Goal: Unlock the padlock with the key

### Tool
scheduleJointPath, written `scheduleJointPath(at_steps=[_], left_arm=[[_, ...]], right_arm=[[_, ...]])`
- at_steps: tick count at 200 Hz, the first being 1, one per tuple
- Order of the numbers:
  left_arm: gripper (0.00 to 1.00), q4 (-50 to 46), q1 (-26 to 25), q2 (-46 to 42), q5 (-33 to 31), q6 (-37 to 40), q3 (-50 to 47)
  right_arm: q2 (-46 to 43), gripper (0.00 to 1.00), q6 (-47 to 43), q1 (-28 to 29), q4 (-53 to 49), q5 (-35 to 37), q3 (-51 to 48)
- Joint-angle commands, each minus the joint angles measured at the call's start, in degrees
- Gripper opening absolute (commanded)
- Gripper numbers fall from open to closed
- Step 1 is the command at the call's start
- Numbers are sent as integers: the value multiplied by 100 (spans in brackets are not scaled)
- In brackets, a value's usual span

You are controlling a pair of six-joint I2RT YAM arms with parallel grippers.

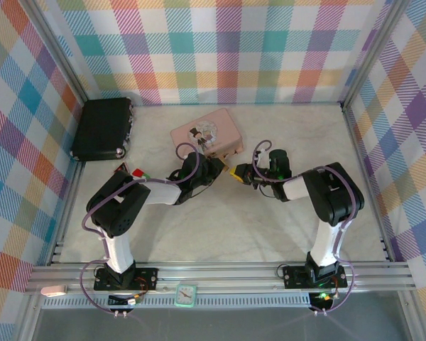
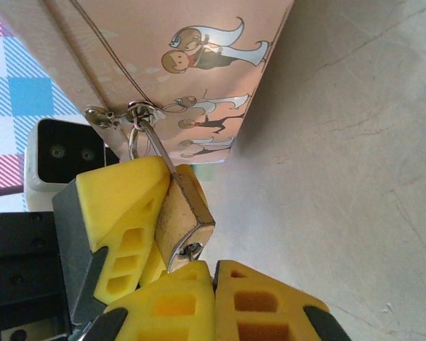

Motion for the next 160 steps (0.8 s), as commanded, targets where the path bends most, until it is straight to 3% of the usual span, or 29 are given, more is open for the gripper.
scheduleJointPath(at_steps=[1, 26, 109, 160], left_arm=[[0, 449, -277, -189, 816, 37, 151], [0, 459, -269, -34, 635, 69, 173], [0, -71, -237, 375, -30, 279, 420], [26, -214, -260, 540, -60, 213, 595]], right_arm=[[393, 0, 895, -12, 990, 439, 68], [832, 0, 1529, 16, 1878, 647, -176], [656, 0, 1770, 117, 1842, 1236, -778], [794, 0, 2006, 202, 1918, 1323, -699]])
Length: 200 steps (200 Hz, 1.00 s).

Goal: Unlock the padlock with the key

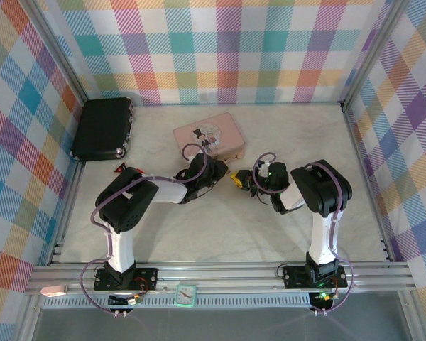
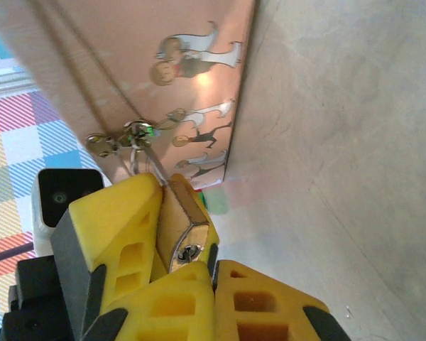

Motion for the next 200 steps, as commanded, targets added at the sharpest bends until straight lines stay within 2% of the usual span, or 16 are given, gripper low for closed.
scheduleJointPath(at_steps=[1, 22, 60, 115, 163, 186, 200], left_arm=[[27, 126, -120, 51, 283, -233, 199], [35, 31, -113, 51, 256, -233, 199], [37, 32, -129, 130, 251, -289, 257], [45, -335, -165, 243, 264, -345, 403], [49, -543, -177, -133, 145, -300, 41], [47, -588, -181, -222, -4, -233, -62], [38, -567, -166, -161, -42, -190, -16]], right_arm=[[54, 0, 177, 30, -128, 407, -6], [64, 0, 237, 40, -88, 387, -15], [-1, 0, 217, 56, -193, 316, 37], [-378, 0, 191, 159, -399, 296, -79], [-411, 0, 133, 197, -506, 242, -10], [-410, 0, 125, 214, -540, 229, 11], [-424, 0, 126, 223, -544, 223, 16]])
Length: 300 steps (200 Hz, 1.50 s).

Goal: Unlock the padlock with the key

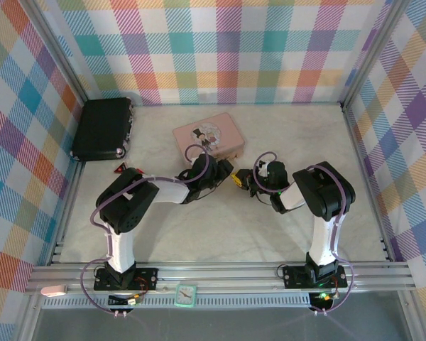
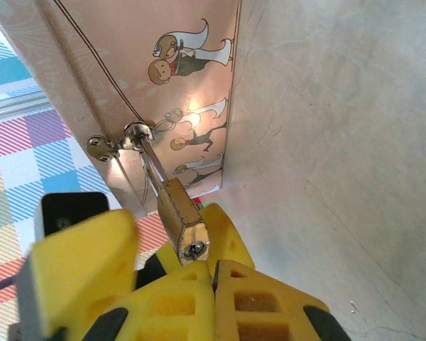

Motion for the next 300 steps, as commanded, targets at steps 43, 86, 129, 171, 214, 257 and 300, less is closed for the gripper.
scheduleJointPath(at_steps=[43, 86, 129, 171, 214, 257, 300], left_arm=[[34, -212, -29, 160, -176, 78, 257], [29, -130, -21, 307, -309, 74, 387], [0, 33, -16, 269, -269, 30, 300], [0, 149, -9, 4, -76, -48, 133], [0, 288, -9, -362, 111, -189, -24], [0, 392, 6, -589, 198, -324, -114], [0, 620, -9, -586, 176, -401, -158]], right_arm=[[-218, 0, -81, 81, -83, -132, 31], [-263, 0, -98, 87, -195, -205, 95], [-143, 0, -290, 68, -205, -274, 207], [134, 0, -1153, -120, -357, -827, 584], [-39, 0, -2216, -244, -1213, -1010, 835], [-75, 0, -2372, -391, -1382, -934, 813], [201, 0, -1567, -402, -851, -886, 745]])
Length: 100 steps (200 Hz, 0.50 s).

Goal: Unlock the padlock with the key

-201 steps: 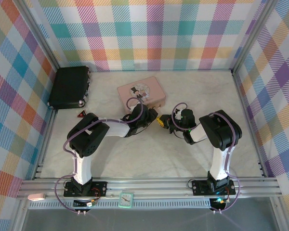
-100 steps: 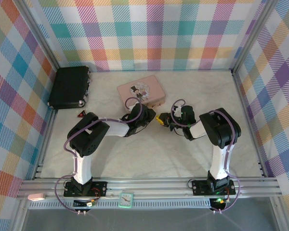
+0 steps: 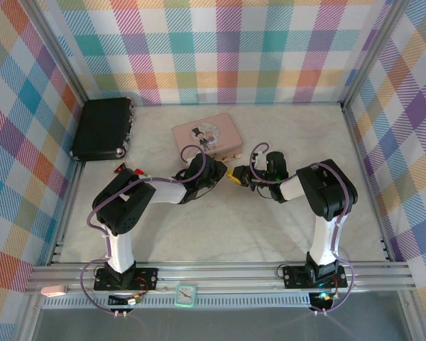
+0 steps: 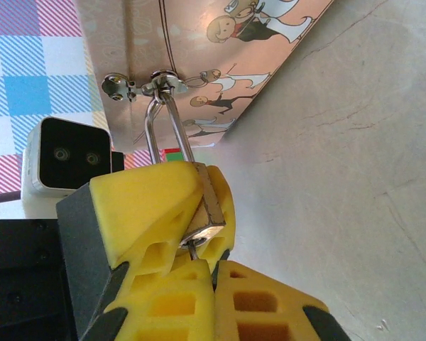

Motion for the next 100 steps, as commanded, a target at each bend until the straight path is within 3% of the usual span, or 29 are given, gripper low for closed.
scheduleJointPath(at_steps=[1, 47, 100], left_arm=[[0, 578, -91, -397, 337, -67, -47], [0, 855, -92, -207, 233, -197, -14], [0, 927, -92, -58, 182, -269, 47]], right_arm=[[241, 0, 363, -137, 347, 378, 1], [213, 3, 1150, -28, 1349, 626, -421], [-106, 27, 1183, 82, 1383, 1024, -702]])
